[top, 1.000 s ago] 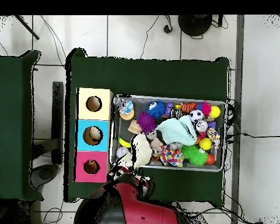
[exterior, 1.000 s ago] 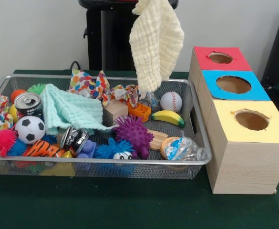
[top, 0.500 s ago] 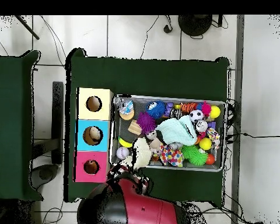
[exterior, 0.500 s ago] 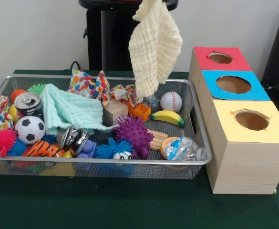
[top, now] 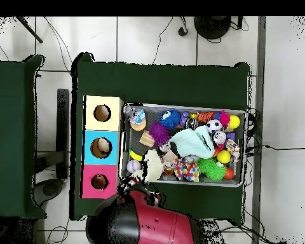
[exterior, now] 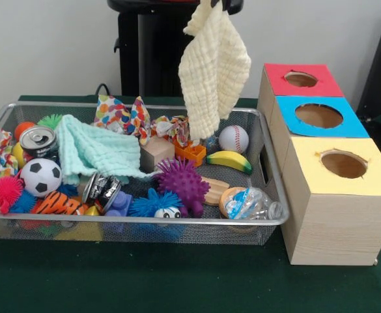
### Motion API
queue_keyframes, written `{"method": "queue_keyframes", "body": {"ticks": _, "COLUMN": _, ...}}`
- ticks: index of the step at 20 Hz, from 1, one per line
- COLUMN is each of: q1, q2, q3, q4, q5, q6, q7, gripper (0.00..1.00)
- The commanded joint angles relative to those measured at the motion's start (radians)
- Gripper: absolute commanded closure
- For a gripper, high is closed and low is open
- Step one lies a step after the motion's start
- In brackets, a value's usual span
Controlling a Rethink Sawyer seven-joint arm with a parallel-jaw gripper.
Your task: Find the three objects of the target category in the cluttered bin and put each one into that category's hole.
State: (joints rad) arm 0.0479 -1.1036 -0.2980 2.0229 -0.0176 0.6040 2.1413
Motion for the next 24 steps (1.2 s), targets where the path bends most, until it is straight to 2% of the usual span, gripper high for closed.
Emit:
{"method": "queue_keyframes", "body": {"ticks": 1, "q1": -0.016, "q2": 0.035, "q3": 0.099, "q4": -0.062, "q5": 0.047, "q6": -0.041, "q7": 0.115, "gripper": 1.00}}
{"method": "queue_keyframes", "body": {"ticks": 15, "q1": -0.026, "q2": 0.067, "q3": 0.107, "q4": -0.101, "q5": 0.077, "q6": -0.064, "q7": 0.107, "gripper": 1.00}}
{"method": "queue_keyframes", "body": {"ticks": 24, "q1": -0.058, "q2": 0.089, "q3": 0.154, "q4": -0.111, "q5": 0.087, "q6": -0.158, "q7": 0.065, "gripper": 1.00}}
